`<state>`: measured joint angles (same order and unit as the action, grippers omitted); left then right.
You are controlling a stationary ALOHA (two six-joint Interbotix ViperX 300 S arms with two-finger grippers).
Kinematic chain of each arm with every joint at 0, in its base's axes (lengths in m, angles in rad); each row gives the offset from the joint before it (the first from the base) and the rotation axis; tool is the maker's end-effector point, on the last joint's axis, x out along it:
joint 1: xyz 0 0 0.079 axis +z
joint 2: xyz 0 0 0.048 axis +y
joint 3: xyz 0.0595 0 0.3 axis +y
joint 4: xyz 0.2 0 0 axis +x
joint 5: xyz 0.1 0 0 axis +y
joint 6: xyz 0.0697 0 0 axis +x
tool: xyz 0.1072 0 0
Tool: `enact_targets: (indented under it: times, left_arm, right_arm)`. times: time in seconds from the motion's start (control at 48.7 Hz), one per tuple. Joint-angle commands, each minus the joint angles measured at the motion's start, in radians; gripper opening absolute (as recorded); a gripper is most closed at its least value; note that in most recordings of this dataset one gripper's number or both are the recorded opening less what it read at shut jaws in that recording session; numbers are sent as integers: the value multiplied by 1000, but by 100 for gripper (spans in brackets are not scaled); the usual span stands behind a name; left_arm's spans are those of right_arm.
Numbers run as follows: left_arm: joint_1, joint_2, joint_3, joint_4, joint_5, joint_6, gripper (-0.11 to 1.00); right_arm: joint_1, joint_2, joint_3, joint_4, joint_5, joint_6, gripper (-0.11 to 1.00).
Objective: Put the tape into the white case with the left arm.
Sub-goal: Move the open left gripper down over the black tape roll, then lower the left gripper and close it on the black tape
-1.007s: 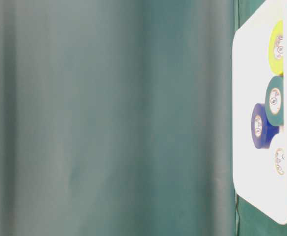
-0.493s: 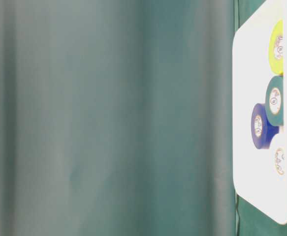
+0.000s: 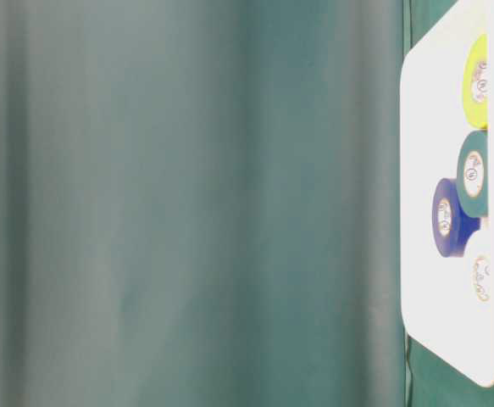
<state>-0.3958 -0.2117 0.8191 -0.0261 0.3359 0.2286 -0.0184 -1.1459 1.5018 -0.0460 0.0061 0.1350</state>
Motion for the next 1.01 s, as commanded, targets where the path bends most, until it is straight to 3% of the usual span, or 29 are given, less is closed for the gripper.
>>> enact_targets:
  times: [0.0,0.452,0.986]
  left_arm:
    - [-17,23,-48,-3,-9,-2,88]
    - [-57,144,-133,-3,-26,-2,88]
    - [-60,255,-152,-3,-89,-2,88]
  right_arm:
    - [-3,5,-14,-2,-9,2,-9]
    - [-3,5,-15,-2,-9,2,-9]
    - [-3,5,-14,-2,-11,2,-9]
